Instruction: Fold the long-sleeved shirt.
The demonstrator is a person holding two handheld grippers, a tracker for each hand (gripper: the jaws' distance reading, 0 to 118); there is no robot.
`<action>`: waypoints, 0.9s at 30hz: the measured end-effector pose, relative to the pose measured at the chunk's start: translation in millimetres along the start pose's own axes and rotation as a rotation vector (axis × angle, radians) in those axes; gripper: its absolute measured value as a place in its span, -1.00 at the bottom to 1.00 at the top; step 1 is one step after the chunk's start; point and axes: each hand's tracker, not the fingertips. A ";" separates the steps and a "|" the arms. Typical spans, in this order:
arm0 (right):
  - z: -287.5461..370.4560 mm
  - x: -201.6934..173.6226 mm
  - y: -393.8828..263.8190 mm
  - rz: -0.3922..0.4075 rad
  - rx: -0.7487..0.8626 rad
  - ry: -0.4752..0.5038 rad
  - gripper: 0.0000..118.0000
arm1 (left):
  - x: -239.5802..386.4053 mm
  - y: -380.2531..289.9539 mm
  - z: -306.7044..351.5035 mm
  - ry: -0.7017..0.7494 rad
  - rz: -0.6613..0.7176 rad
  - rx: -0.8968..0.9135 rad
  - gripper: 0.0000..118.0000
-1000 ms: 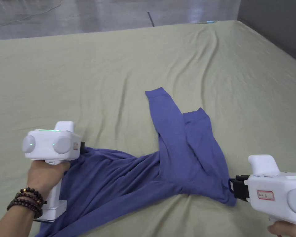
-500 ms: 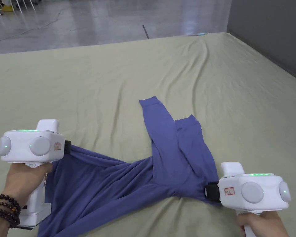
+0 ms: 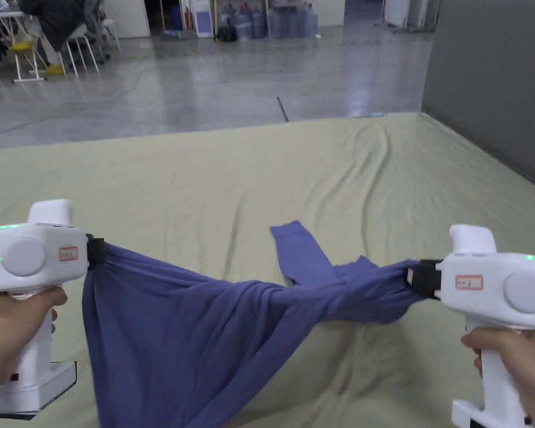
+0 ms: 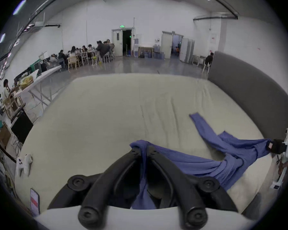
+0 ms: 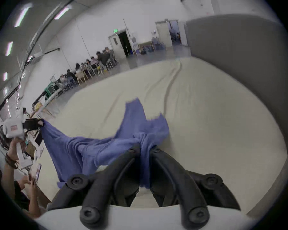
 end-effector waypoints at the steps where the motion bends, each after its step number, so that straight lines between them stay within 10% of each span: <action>1: 4.3 -3.6 18.1 0.016 0.031 0.001 -0.79 | -1.5 11.6 10.6 -0.009 0.015 0.033 -0.97; 19: 15.4 -111.9 354.7 0.197 0.318 0.069 -0.80 | -14.3 271.8 81.2 0.030 0.115 0.343 -0.97; 27: -39.0 -125.5 439.8 0.120 0.332 0.067 -0.80 | -16.2 298.3 62.6 0.076 0.148 0.344 -0.97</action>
